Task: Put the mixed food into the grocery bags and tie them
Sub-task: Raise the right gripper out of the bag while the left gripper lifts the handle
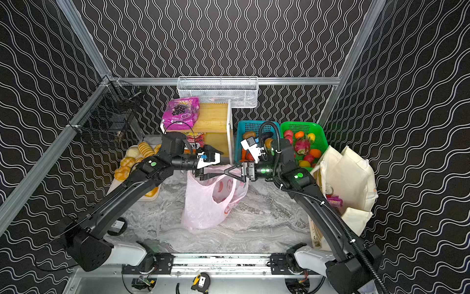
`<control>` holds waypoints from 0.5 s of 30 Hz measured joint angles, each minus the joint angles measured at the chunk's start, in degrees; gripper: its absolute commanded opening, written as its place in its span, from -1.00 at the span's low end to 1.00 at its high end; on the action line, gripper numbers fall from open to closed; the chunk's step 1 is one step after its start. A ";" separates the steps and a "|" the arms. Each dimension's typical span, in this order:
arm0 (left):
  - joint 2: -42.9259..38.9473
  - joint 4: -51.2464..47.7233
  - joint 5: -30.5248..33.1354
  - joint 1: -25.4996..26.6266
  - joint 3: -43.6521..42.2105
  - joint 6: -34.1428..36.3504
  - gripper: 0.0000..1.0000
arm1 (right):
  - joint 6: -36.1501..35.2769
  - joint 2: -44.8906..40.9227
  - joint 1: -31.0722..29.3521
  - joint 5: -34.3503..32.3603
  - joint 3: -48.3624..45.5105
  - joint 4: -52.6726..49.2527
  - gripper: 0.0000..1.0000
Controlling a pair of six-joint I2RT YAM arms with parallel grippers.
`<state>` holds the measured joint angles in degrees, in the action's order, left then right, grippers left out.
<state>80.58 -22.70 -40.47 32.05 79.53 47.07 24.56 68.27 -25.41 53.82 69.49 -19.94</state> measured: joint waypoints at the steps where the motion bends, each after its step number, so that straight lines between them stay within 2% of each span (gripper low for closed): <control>1: 0.42 -0.81 -0.55 0.00 0.57 0.68 0.67 | 0.00 0.02 0.00 0.02 -0.11 0.11 0.88; 4: 1.97 -2.21 -0.74 0.70 1.68 1.33 0.63 | 0.04 0.04 0.00 0.15 -0.44 0.81 0.88; 8: 3.41 -2.80 2.21 3.26 1.81 1.64 0.60 | 0.39 -0.13 0.00 0.46 -0.72 1.73 0.88; 10: 4.02 -3.17 3.15 4.09 2.56 2.58 0.52 | 0.46 -0.26 0.00 0.48 -0.74 1.97 0.88; 13: 4.90 -3.02 5.20 5.07 3.39 2.62 0.16 | 0.46 -0.33 0.00 0.66 -0.74 2.25 0.88; 15: 4.98 -2.80 6.47 5.53 3.34 2.58 -0.23 | 0.46 -0.35 0.00 0.63 -0.74 2.25 0.89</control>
<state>85.56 -25.50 -34.00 37.58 82.87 49.65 25.02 67.92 -25.41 54.46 68.75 -17.69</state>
